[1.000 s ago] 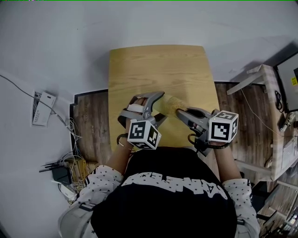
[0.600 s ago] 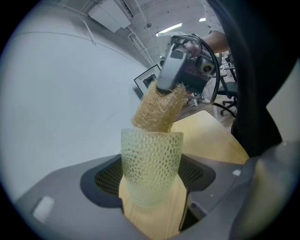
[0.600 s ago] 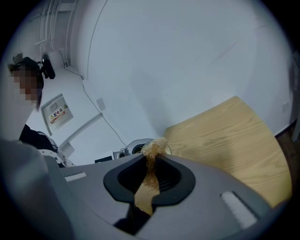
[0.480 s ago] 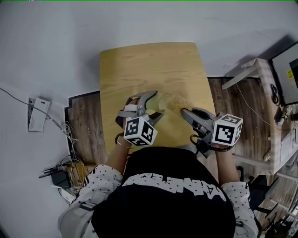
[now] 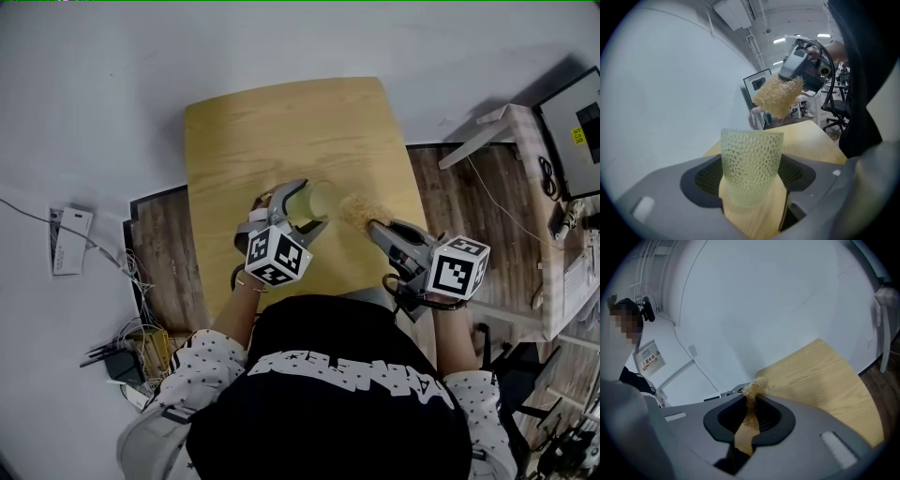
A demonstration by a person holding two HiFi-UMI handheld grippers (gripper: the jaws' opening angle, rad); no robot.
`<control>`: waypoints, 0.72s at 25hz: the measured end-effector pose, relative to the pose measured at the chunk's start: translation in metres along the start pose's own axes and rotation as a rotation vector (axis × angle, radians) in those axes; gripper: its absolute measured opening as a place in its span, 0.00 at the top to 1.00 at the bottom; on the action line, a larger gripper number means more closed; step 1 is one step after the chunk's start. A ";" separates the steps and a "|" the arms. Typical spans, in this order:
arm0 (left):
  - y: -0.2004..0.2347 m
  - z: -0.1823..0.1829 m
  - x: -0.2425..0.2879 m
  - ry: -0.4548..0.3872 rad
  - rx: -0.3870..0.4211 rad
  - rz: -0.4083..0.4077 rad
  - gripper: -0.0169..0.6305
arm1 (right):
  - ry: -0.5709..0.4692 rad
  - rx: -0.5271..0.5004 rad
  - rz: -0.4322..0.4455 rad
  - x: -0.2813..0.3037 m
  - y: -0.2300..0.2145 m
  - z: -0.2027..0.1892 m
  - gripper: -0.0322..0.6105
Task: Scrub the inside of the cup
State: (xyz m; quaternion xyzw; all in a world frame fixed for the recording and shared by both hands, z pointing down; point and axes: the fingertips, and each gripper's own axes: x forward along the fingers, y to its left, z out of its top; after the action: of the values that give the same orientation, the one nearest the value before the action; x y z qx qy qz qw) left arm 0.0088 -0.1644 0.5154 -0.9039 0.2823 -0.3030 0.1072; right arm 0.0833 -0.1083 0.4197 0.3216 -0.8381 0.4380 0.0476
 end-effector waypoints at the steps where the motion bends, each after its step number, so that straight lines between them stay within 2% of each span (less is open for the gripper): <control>1: -0.001 0.000 0.003 0.000 -0.006 -0.004 0.41 | -0.005 0.003 -0.006 -0.002 -0.002 0.000 0.86; 13: -0.012 -0.006 0.029 -0.017 -0.066 -0.058 0.41 | -0.049 0.059 -0.057 -0.019 -0.013 -0.010 0.86; 18: -0.013 -0.014 0.036 0.002 -0.070 -0.071 0.41 | -0.056 0.080 -0.073 -0.020 -0.015 -0.014 0.86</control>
State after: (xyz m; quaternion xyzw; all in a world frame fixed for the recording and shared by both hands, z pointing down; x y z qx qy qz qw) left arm 0.0298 -0.1751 0.5485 -0.9161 0.2607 -0.2976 0.0646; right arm 0.1050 -0.0937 0.4317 0.3655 -0.8088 0.4598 0.0272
